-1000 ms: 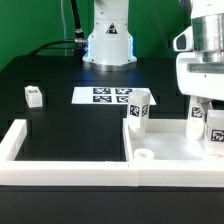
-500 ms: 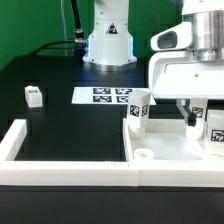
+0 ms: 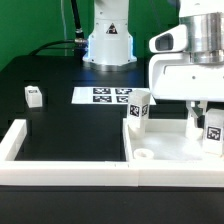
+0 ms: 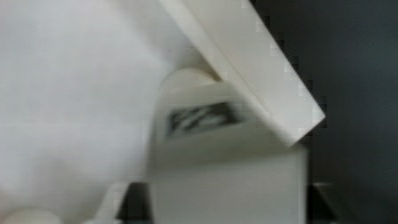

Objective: Assemble square table

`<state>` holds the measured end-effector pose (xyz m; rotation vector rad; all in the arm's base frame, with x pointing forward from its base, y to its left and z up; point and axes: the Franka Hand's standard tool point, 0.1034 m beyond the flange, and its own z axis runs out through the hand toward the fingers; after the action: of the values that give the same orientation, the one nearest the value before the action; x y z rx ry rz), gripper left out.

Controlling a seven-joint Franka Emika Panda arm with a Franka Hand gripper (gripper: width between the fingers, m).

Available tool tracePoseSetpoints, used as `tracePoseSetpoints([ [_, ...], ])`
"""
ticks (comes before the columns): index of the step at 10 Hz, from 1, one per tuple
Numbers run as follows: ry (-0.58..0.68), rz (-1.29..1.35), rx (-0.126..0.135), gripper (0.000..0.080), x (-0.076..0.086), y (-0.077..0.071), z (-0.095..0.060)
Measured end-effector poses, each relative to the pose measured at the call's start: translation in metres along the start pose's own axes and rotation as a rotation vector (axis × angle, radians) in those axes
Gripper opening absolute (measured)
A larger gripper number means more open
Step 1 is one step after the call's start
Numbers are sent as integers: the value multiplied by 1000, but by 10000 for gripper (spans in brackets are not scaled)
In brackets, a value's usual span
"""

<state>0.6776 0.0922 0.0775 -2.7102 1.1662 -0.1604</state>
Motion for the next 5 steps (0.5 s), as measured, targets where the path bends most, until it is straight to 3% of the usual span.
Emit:
tracePoseSetpoints([
  [2, 0, 191, -3, 292, 0, 2, 1],
  [5, -3, 717, -23, 292, -3, 3, 2],
])
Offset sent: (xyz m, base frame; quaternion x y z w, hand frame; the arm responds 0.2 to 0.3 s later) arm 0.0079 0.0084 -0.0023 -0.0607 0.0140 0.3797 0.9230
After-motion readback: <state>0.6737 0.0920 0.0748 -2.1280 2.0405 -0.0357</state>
